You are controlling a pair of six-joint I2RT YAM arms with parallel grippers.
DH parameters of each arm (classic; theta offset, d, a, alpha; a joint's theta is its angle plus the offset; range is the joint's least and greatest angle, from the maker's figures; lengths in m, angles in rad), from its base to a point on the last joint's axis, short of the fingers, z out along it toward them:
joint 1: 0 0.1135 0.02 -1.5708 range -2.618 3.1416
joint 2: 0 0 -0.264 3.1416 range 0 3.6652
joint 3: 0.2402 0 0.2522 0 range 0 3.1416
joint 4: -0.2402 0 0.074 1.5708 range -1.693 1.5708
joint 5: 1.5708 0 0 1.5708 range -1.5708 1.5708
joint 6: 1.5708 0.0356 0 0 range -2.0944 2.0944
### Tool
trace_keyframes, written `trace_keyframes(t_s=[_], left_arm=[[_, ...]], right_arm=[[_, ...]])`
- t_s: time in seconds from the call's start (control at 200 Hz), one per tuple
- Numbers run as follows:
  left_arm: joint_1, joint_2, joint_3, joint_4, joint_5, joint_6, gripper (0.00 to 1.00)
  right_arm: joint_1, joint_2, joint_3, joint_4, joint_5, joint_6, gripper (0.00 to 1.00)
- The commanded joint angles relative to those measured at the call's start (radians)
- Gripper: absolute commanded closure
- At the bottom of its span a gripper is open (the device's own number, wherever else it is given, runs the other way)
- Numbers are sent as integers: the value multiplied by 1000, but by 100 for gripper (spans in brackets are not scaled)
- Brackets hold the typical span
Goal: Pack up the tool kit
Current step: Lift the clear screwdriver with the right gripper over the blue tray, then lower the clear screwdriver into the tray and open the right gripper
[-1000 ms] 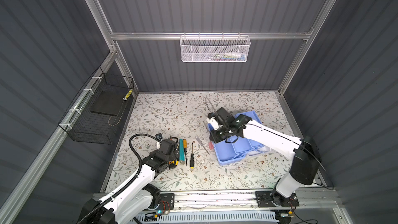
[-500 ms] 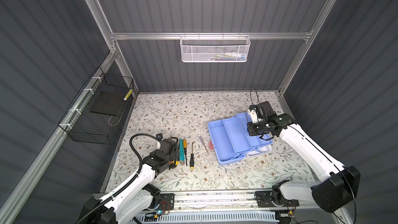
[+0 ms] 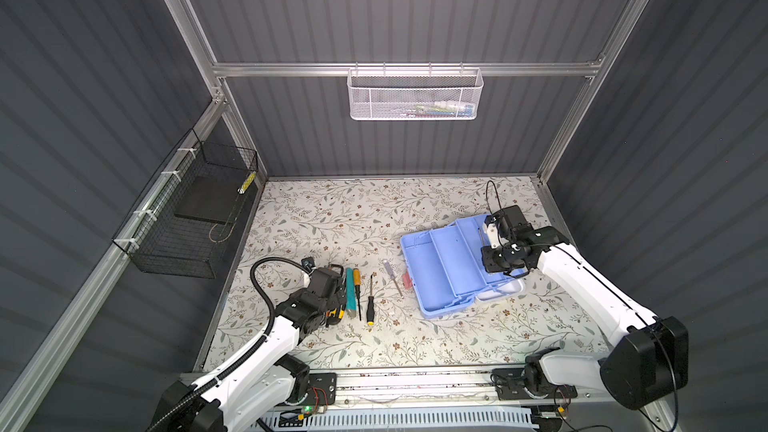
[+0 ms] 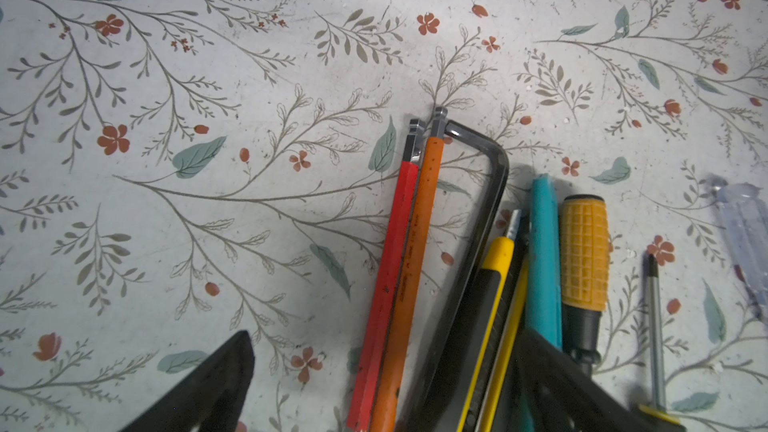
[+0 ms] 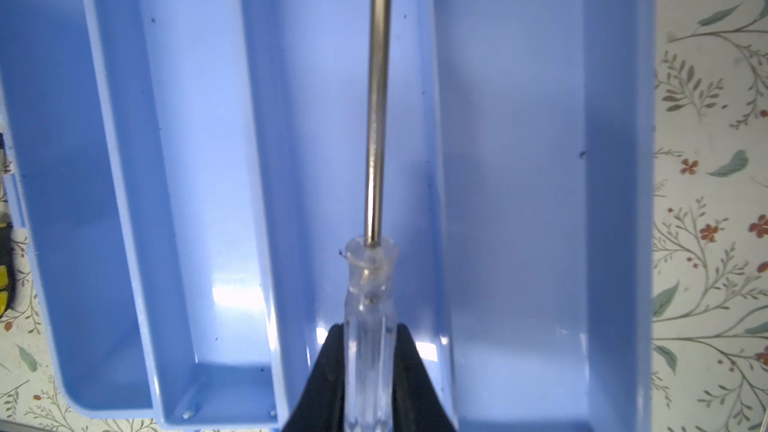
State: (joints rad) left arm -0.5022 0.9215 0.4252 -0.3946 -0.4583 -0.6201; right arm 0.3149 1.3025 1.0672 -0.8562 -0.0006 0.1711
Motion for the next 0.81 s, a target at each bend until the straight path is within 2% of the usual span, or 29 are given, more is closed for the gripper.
trace_keyframes(t_s=[0.0,0.425,0.465,0.495,0.635,0.801], left_arm=[[5,8,34,10,6,13,1],[6,7,32,10,4,14,1],[6,7,32,10,4,14,0],[5,7,32,10,4,14,1],[5,7,34,10,4,13,1],[5,-1,30,10,4,12,1]], right_arm=[[-4,13,-5,20,-17,-13,100],[-2,46,2,31,-51,-10,100],[-2,46,3,30,-52,-10,96],[-2,46,5,32,-52,-8,88],[-2,47,13,33,-54,-6,70],[-2,43,42,4,-38,-12,60]])
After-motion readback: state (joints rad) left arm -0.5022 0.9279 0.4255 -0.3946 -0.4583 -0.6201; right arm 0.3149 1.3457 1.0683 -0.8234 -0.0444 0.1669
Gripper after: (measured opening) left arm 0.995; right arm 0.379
